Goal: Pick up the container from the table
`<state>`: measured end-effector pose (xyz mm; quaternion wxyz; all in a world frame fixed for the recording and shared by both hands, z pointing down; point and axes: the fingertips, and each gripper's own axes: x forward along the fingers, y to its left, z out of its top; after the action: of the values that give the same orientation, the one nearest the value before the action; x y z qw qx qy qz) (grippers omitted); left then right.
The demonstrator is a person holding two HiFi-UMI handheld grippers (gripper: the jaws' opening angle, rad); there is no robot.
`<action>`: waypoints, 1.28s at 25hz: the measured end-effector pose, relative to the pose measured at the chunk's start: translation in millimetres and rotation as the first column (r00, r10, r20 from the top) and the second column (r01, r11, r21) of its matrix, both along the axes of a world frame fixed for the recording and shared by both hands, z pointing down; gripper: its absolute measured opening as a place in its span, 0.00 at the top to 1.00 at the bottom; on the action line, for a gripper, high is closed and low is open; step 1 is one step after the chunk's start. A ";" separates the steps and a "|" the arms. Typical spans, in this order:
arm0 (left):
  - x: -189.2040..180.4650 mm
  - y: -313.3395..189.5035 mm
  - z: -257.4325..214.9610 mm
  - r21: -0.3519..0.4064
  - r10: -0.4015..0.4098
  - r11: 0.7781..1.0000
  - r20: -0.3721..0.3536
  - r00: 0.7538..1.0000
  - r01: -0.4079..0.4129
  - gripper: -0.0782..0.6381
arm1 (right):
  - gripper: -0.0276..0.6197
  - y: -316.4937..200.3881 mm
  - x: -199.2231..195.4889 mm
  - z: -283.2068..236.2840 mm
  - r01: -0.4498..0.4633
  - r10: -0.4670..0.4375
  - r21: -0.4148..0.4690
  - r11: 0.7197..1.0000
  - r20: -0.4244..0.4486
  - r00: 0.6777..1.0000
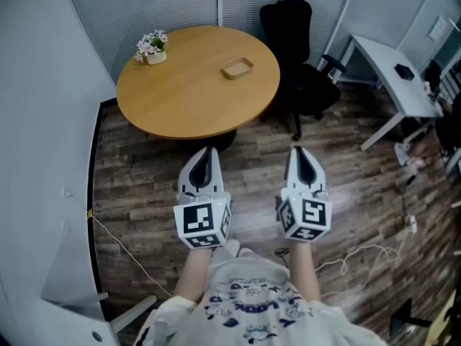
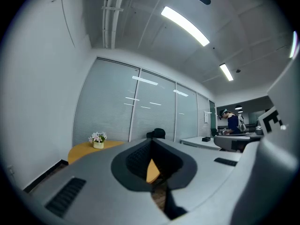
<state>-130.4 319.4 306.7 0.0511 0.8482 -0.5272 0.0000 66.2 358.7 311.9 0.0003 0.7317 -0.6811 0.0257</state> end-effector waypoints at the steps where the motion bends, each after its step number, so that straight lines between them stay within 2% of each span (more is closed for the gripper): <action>1: -0.5 -3.5 0.4 -0.001 0.001 1.000 0.000 1.000 -0.001 0.89 | 0.93 -3.3 0.7 1.4 -0.004 0.004 -0.002 1.000 -0.001 1.000; 8: -9.7 -30.6 10.3 -0.015 0.004 1.000 0.001 1.000 -0.004 0.89 | 0.93 -28.9 -8.0 12.6 -0.002 0.002 -0.006 1.000 0.021 1.000; 17: -12.3 -54.6 26.9 -0.054 0.005 0.999 0.002 1.000 -0.005 0.89 | 0.93 -49.1 -12.5 34.7 0.006 -0.004 -0.068 0.998 0.033 0.999; 24: 11.7 -94.2 36.4 -0.073 -0.008 0.997 0.014 1.000 0.009 0.89 | 0.93 -91.8 10.1 47.2 0.033 -0.031 -0.089 0.995 0.032 0.999; 32: 52.6 -169.5 40.0 -0.077 -0.062 0.995 0.013 0.998 0.063 0.89 | 0.93 -176.8 50.6 49.8 0.096 -0.094 -0.094 0.991 0.026 0.995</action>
<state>-77.8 149.9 346.6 0.0811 0.8287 -0.5533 0.0233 116.8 181.9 361.7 0.0292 0.6974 -0.7131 0.0660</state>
